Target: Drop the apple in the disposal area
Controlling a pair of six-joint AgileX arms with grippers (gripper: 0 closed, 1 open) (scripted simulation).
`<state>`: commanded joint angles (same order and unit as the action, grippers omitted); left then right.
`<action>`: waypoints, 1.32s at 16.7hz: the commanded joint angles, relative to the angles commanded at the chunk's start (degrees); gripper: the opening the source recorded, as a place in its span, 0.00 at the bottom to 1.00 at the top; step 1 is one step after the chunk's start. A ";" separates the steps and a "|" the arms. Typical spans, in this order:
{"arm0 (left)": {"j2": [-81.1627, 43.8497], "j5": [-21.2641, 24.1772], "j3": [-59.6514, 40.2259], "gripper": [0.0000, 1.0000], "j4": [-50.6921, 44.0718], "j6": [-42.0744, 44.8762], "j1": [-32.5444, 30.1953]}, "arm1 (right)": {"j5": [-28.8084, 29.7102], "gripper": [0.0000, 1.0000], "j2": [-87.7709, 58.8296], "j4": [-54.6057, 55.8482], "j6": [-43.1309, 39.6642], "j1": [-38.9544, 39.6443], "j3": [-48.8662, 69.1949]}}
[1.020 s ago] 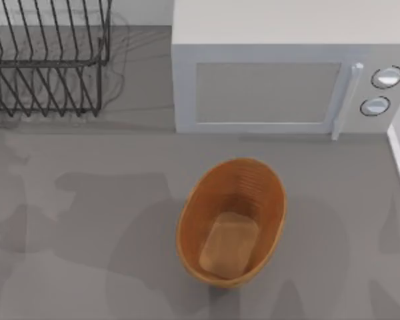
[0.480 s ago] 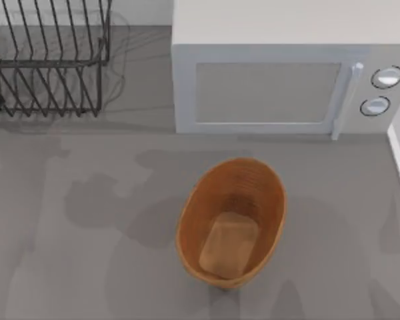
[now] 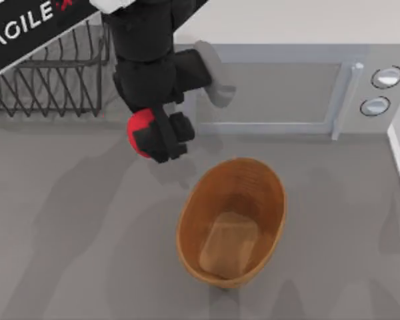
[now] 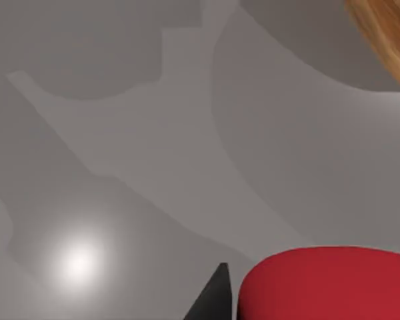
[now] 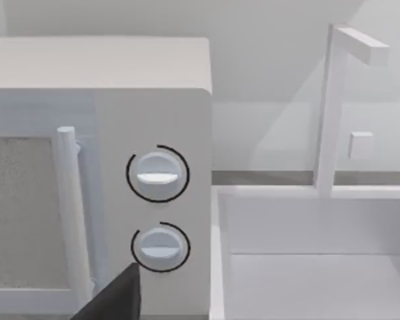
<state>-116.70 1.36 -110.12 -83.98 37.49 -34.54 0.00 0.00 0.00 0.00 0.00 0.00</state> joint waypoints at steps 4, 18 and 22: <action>-3.07 -0.05 -5.54 0.00 -1.43 2.94 -12.89 | 0.00 1.00 0.00 0.00 0.00 0.00 0.00; -3.08 -0.15 4.74 0.00 9.44 3.91 -15.84 | 0.00 1.00 0.00 0.00 0.00 0.00 0.00; -3.05 -0.18 9.92 0.00 14.59 4.07 -15.88 | 0.00 1.00 0.00 0.00 0.00 0.00 0.00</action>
<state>-119.75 1.18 -100.20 -69.39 41.55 -50.42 0.00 0.00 0.00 0.00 0.00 0.00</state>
